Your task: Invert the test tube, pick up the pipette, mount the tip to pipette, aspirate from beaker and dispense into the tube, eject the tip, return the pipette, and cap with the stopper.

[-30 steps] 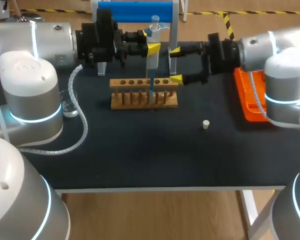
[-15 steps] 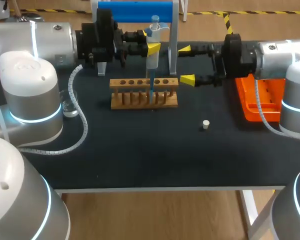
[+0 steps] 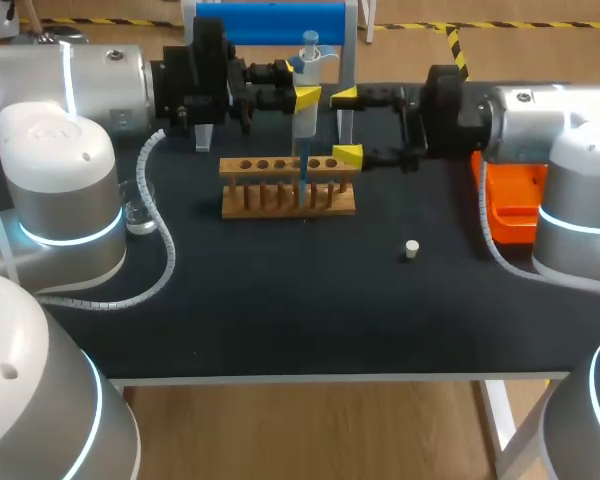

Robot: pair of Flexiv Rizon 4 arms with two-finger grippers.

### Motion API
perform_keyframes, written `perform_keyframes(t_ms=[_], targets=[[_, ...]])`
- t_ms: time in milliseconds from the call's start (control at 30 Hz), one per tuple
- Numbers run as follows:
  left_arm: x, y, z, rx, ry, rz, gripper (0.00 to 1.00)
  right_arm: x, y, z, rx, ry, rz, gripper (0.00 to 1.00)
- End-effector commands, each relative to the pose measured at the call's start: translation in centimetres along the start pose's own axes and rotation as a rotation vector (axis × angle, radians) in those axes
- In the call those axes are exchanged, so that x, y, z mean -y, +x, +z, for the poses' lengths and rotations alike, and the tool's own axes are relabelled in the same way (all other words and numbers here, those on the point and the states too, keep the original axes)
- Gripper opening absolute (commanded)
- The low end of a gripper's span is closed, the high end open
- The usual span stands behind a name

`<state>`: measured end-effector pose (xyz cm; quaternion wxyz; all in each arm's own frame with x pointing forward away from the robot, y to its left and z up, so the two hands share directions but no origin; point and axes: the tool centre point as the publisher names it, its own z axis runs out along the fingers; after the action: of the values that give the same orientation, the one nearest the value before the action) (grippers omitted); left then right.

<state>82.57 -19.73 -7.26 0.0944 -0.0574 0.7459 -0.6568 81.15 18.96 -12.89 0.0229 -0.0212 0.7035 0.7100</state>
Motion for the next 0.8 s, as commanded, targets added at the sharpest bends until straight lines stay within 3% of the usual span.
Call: perform_keyframes(t_ms=[33, 433, 800], targets=[[0.0, 0.0, 0.0, -0.001, 0.003, 0.001, 0.0, -0.3, -0.2, 0.9, 0.017, 0.009, -0.002, 1.0], [0.0, 0.0, 0.0, -0.001, 0.003, 0.001, 0.0, -0.6, -2.0, 2.9, 0.023, -0.012, 0.022, 1.0], [0.0, 0.0, 0.0, -0.001, 0.003, 0.001, 0.0, -1.2, -2.4, 3.6, 0.021, -0.021, 0.013, 1.0]])
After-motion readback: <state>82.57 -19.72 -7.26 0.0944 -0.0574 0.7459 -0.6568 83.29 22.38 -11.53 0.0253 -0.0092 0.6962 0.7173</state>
